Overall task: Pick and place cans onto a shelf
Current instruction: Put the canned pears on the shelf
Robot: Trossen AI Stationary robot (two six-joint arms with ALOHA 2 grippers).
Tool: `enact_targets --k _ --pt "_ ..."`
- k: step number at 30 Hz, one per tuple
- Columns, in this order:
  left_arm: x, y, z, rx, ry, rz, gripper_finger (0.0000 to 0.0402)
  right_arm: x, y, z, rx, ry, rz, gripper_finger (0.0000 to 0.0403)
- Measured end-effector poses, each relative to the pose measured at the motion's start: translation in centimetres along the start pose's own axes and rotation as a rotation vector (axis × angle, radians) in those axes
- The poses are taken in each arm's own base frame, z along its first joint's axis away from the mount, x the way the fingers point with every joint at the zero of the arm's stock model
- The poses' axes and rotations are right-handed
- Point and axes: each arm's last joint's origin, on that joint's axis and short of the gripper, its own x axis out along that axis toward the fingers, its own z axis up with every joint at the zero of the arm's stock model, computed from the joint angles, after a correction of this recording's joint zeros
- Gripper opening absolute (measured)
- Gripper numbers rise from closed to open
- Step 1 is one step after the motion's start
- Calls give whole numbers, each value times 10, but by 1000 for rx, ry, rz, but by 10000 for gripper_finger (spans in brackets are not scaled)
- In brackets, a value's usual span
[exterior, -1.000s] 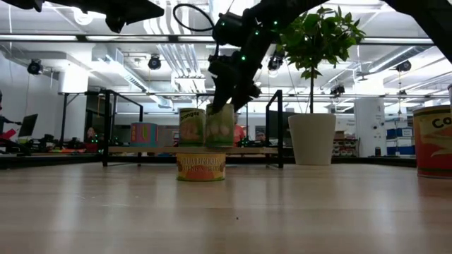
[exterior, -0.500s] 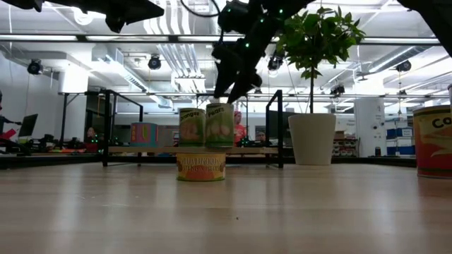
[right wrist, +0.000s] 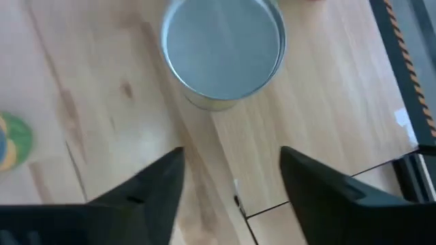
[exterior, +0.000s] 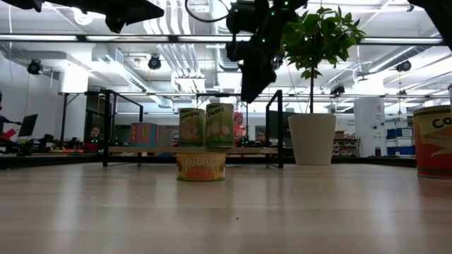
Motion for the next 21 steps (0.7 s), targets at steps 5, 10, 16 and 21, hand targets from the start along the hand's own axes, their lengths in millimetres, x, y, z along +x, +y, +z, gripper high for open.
enact_targets --k 5,10,16,21 --pt "0 0 0 -2 0 0 0 18 -2 0 -17 39 -70 120" --pt "0 0 0 -3 0 0 0 31 -2 5 -38 18 -80 42" --pt "0 0 0 -3 0 0 0 37 -2 15 -46 -80 -73 11" --pt "0 0 0 -3 0 0 0 37 -1 19 -57 -121 -47 11"
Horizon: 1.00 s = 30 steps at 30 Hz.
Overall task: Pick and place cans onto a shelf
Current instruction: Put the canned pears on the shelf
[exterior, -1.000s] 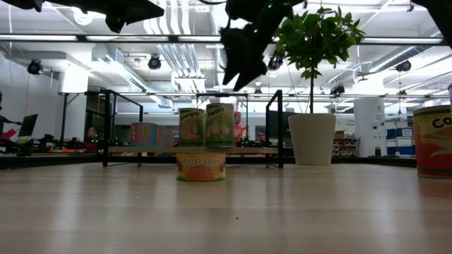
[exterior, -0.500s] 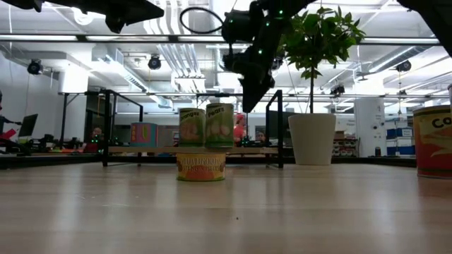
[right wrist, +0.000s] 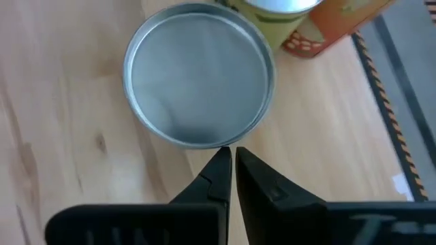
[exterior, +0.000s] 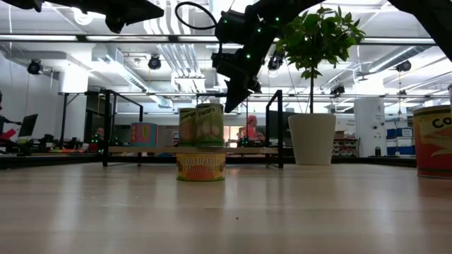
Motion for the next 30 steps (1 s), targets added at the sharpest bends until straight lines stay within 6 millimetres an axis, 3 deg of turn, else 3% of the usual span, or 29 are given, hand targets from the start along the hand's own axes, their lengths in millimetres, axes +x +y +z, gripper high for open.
enact_targets --k 30 --pt "0 0 -1 -5 5 -1 0 10 15 6 -48 -60 67 9"
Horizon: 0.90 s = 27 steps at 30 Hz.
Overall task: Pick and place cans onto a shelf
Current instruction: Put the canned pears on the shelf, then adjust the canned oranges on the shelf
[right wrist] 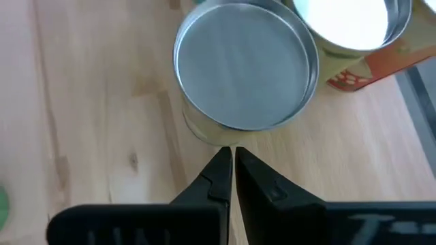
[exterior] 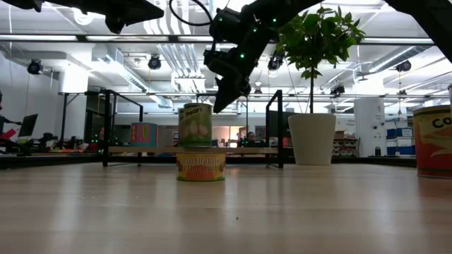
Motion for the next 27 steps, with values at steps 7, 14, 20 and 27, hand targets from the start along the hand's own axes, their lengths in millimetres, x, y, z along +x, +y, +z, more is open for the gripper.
enact_targets --k 7,14,20,27 --pt "0 0 0 0 1 0 0 4 -1 3 6 -35 -11 9" --pt "0 0 0 -7 2 0 0 10 1 3 1 -38 -3 9" --pt "0 0 0 -7 2 0 0 12 1 9 0 -94 -8 9" --pt "0 0 0 -7 2 0 0 13 2 6 -1 -69 -3 9"
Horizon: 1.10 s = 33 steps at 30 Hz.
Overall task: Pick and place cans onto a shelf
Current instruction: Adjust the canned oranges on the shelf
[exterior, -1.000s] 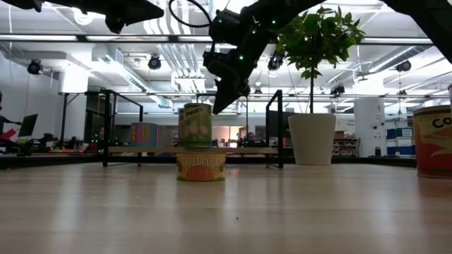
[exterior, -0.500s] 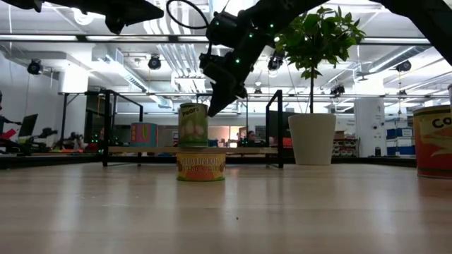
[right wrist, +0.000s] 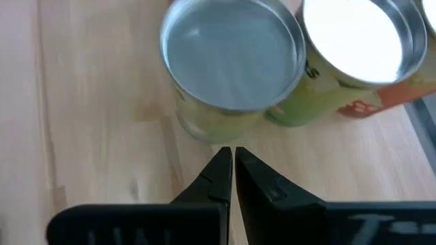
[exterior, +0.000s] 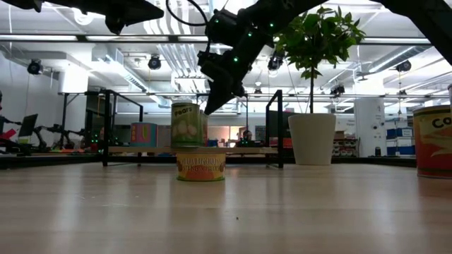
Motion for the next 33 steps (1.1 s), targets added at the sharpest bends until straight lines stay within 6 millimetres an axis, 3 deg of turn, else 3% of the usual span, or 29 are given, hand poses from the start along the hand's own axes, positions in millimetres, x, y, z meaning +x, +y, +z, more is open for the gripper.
enact_targets --k 7,15,20,26,33 --pt "0 0 0 0 1 0 0 -6 0 2 -17 -8 -30 9" --pt "0 0 -1 5 13 -2 0 -59 1 17 -31 -119 -71 9" --pt "0 0 -3 8 26 -3 0 -76 29 23 -91 -164 -26 9" --pt "0 -1 -11 -17 103 -8 0 -80 77 21 -201 -166 47 9" --pt "0 1 -22 -50 209 67 0 -99 124 3 -304 -61 -14 9"
